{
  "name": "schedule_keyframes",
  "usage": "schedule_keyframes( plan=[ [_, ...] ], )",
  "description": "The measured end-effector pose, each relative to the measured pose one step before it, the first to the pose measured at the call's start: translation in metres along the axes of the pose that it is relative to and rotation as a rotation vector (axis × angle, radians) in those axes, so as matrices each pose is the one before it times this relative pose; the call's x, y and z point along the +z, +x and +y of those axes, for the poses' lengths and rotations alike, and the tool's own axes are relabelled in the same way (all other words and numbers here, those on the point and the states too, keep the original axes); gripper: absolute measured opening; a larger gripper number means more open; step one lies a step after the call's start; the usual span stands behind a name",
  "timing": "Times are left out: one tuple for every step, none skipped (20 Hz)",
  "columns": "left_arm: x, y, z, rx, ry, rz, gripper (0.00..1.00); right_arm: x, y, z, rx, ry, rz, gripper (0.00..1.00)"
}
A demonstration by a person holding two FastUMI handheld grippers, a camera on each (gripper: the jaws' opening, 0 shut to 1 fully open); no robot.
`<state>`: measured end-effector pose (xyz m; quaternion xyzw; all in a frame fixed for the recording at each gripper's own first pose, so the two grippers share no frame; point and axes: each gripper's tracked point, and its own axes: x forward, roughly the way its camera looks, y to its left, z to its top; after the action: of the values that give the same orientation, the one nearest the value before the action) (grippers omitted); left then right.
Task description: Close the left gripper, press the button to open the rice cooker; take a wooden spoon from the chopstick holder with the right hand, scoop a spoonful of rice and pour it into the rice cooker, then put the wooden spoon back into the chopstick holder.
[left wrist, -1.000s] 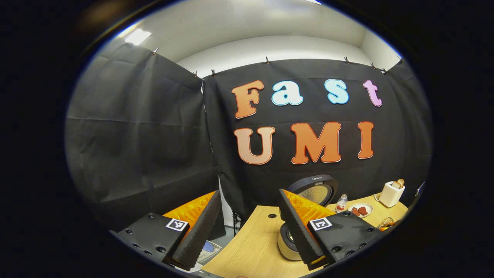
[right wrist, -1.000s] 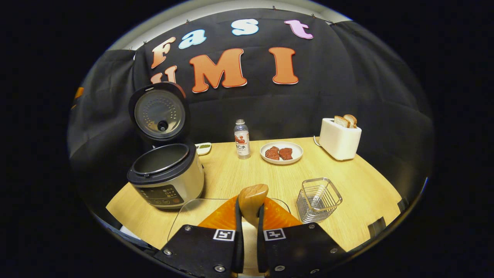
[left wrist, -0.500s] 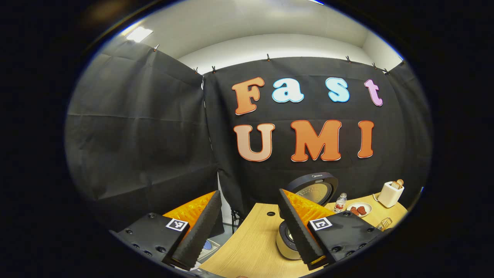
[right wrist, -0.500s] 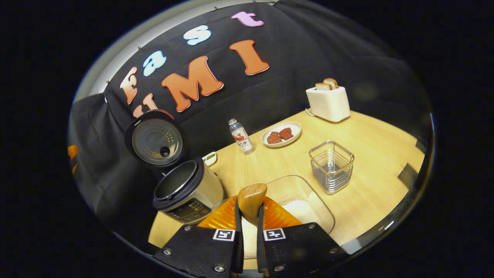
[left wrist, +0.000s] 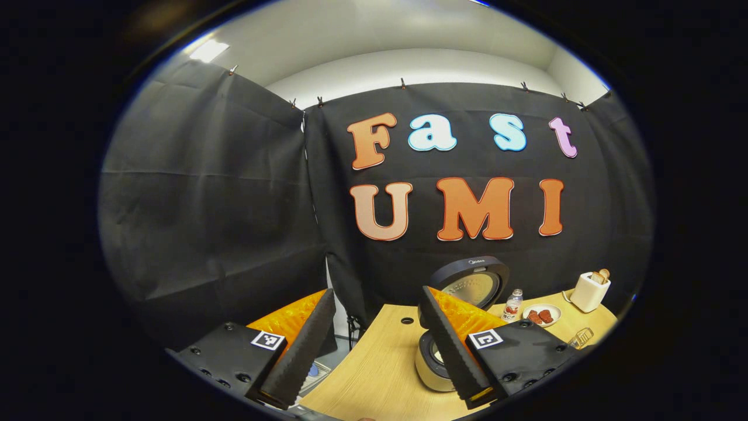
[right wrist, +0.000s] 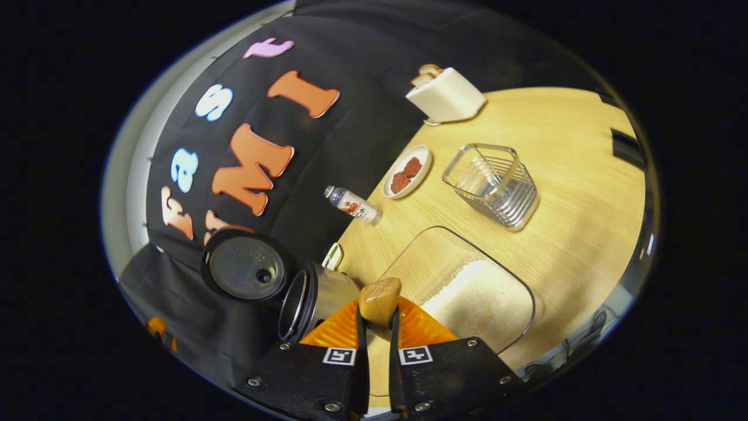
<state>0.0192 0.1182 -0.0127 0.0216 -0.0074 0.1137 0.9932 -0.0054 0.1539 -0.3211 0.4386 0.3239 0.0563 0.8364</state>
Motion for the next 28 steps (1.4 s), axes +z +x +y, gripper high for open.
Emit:
schedule_keyframes(
  plan=[
    [-0.00030,0.00059,-0.00148,-0.00579,0.00265,0.00138,1.00,0.00003,-0.00167,0.00052,0.01290,0.04432,-0.00124,0.13],
    [-0.00035,0.00053,-0.00115,-0.00263,0.00389,0.00342,1.00,0.00320,-0.00240,0.00027,0.01236,0.04080,-0.00274,0.13],
    [0.00163,0.00158,-0.00096,-0.00471,-0.00001,-0.00065,1.00,0.00498,-0.00323,-0.00042,0.01327,0.04308,-0.00241,0.13],
    [0.00253,0.00174,-0.00272,-0.00652,-0.00405,-0.00531,0.99,0.00523,-0.00039,-0.00045,0.00936,0.04231,-0.00574,0.12],
    [0.00382,0.00033,-0.00340,-0.00586,-0.00582,-0.00846,0.98,0.00463,-0.00199,-0.00046,0.00912,0.04082,-0.00601,0.12],
    [0.00265,0.00140,-0.00291,-0.00583,-0.00426,-0.00848,0.98,0.00437,-0.00060,0.00116,0.00701,0.03407,-0.00655,0.12],
    [0.00346,0.00117,-0.00263,-0.00509,-0.00113,-0.00701,0.98,0.00371,-0.00369,-0.00202,0.00308,0.02196,-0.00975,0.12],
    [0.00188,-0.00107,-0.00053,-0.00354,0.00086,-0.00621,0.98,0.00379,-0.00116,-0.00016,0.00171,0.01136,-0.00906,0.13],
    [0.00229,-0.00007,-0.00159,-0.00205,0.00176,-0.00692,0.98,0.00401,-0.00140,0.00119,0.00205,0.00963,-0.00713,0.12],
    [0.00061,0.00048,-0.00143,-0.00157,0.00296,-0.00595,0.97,0.00530,-0.00264,0.00170,0.00102,0.01116,-0.00507,0.12],
    [0.00168,0.00101,-0.00081,-0.00073,0.00257,-0.00550,0.95,0.00424,-0.00076,0.00408,0.00341,0.01267,-0.00449,0.13],
    [-0.00024,0.00161,-0.00122,-0.00006,-0.00039,-0.00089,0.95,0.00563,-0.00160,0.00613,0.00667,0.01130,-0.00718,0.12],
    [-0.00112,-0.00021,-0.00081,-0.00280,-0.00490,0.00220,0.95,0.00420,-0.00205,0.00484,0.00794,0.00811,-0.00853,0.12],
    [-0.00155,-0.00022,-0.00151,-0.00267,-0.00680,0.00355,0.95,0.00406,-0.00170,0.00482,0.00956,0.01031,-0.00708,0.13],
    [-0.00091,-0.00050,-0.00132,-0.00310,-0.00617,0.00096,0.95,0.00454,-0.00369,0.00454,0.00410,0.01275,-0.00438,0.13],
    [-0.00062,0.00061,-0.00027,-0.00052,-0.00107,0.00124,0.95,0.00234,-0.00140,0.00577,-0.00236,0.01522,-0.00037,0.12],
    [-0.00102,0.00132,-0.00088,-0.00067,0.00801,0.00118,0.96,0.00217,-0.00215,0.00599,0.00267,0.00637,-0.00382,0.12],
    [-0.00073,0.00024,-0.00015,0.00136,0.00789,-0.00145,0.96,0.00093,-0.00014,0.00687,0.00543,-0.00286,-0.00369,0.12],
    [-0.00160,0.00045,-0.00093,-0.00198,0.00058,0.00472,0.96,0.00233,-0.00235,0.00710,0.00623,-0.00183,-0.00256,0.12],
    [-0.00165,-0.00003,-0.00373,-0.00774,-0.00542,0.00568,0.96,0.00178,-0.00101,0.00708,0.00657,0.00240,-0.00373,0.12],
    [-0.00110,0.00031,-0.00183,-0.00799,-0.00558,0.00510,0.96,0.00251,-0.00054,0.00950,0.00936,0.00854,-0.00345,0.12],
    [-0.00021,0.00114,0.00032,-0.00613,-0.00067,0.00375,0.95,0.00102,-0.00085,0.00955,0.01154,0.00794,0.00240,0.12],
    [0.00007,0.00010,0.00034,-0.00142,0.00200,0.00166,0.95,-0.00054,-0.00265,0.00843,0.01349,0.00894,0.00254,0.12],
    [0.00119,0.00050,0.00116,0.00084,0.00121,-0.00136,0.95,-0.00159,-0.00042,0.00936,0.01346,0.00506,0.00345,0.12],
    [0.00137,0.00086,0.00087,0.00096,-0.00124,-0.00339,0.98,-0.00054,0.00128,0.00905,0.01133,-0.00005,0.00278,0.12],
    [0.00077,0.00069,0.00014,0.00079,-0.00386,-0.00405,0.98,-0.00051,0.00120,0.00932,0.00741,-0.00513,0.00269,0.12],
    [0.00152,-0.00041,-0.00002,-0.00235,-0.00490,-0.00396,1.00,-0.00040,0.00314,0.00742,0.00145,-0.00433,-0.00306,0.12],
    [-0.00058,0.00001,0.00005,-0.00199,-0.00529,-0.00034,0.98,0.00132,0.00322,0.00785,-0.00016,-0.00252,-0.00753,0.12]
  ],
)
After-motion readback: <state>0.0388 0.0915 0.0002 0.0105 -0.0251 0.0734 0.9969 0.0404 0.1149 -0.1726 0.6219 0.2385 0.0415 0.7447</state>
